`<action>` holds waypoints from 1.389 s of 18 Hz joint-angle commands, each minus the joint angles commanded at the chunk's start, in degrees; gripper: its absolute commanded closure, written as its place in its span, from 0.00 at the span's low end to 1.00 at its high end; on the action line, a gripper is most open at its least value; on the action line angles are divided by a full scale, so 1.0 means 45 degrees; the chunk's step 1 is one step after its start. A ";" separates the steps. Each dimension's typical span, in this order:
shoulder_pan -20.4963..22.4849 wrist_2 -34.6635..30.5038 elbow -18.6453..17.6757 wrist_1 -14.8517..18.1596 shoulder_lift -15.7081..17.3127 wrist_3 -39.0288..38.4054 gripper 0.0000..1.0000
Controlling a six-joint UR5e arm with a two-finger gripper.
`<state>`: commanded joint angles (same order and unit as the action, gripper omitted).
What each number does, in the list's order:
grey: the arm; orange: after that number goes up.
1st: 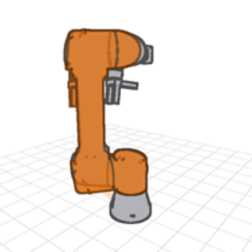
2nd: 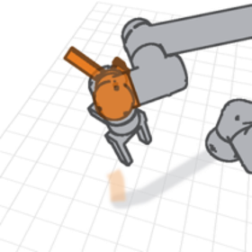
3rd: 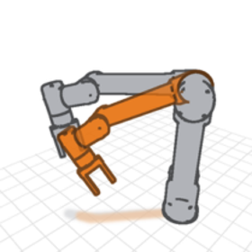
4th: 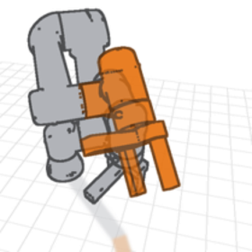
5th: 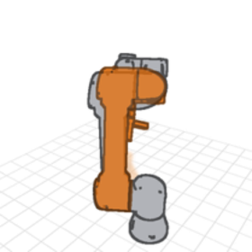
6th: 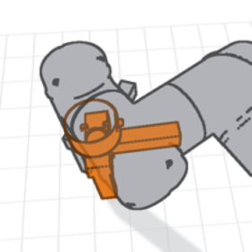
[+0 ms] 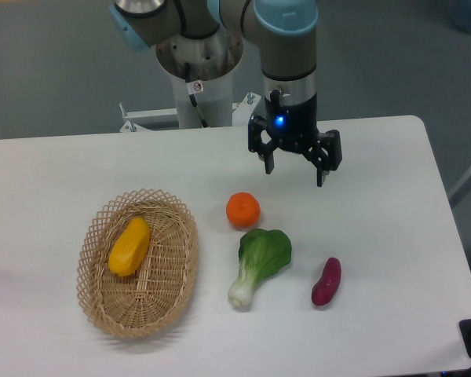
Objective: Pick up the mango from the basket
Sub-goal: 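Move the open gripper over the wicker basket above the yellow mango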
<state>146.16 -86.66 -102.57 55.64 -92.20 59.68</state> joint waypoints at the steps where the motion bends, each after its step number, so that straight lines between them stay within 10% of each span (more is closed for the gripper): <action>1: 0.0000 -0.0097 -0.0058 -0.0020 0.0000 0.0116 0.00; 10: -0.0350 0.0175 -0.0313 0.0038 0.0137 -0.0136 0.00; 25: -0.3884 0.1034 -0.0722 -0.0234 -0.1013 -0.6423 0.00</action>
<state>128.69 -82.00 -105.82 54.58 -96.76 30.77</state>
